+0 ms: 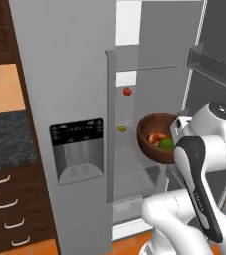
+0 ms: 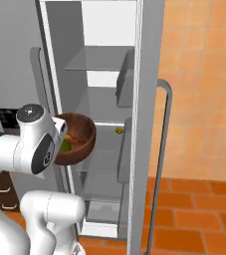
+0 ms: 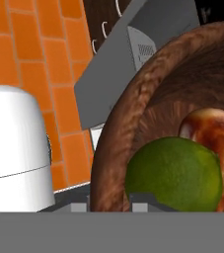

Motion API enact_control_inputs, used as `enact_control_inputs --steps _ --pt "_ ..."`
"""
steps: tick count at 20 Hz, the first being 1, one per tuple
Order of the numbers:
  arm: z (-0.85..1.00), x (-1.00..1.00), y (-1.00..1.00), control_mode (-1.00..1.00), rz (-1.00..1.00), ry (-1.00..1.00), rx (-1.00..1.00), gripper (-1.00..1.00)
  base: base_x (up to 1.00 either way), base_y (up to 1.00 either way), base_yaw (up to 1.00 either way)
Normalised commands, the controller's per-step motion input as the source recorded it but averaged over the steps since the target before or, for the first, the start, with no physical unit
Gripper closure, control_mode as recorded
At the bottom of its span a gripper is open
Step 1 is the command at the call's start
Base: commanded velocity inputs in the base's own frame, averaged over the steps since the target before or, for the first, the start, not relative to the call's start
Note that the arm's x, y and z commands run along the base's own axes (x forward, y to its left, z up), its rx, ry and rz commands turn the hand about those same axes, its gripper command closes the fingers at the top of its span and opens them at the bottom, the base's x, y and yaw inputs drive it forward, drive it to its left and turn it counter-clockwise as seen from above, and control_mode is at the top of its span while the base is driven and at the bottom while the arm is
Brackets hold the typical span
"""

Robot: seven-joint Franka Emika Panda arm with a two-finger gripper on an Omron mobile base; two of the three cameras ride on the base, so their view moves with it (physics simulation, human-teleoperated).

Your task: Pick the chicken drumstick and lime from their plates and place them in the bowl. Then put the bowl in the fridge.

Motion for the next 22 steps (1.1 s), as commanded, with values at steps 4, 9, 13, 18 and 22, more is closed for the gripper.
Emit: enact_control_inputs --steps 4,9,13,18,22 --pt "0.00 0.00 0.00 1.00 0.00 0.00 0.00 1.00 0.44 -0.23 -0.20" --pt "0.00 0.00 0.00 1.00 0.00 0.00 0.00 1.00 0.42 -0.30 -0.16" --pt "0.00 0.00 0.00 1.00 0.00 0.00 0.00 1.00 0.32 -0.34 -0.02" --pt "0.00 0.00 0.00 1.00 0.00 0.00 0.00 1.00 0.37 0.00 0.01" --pt "0.00 0.00 0.00 1.00 0.00 0.00 0.00 1.00 0.41 0.16 0.12"
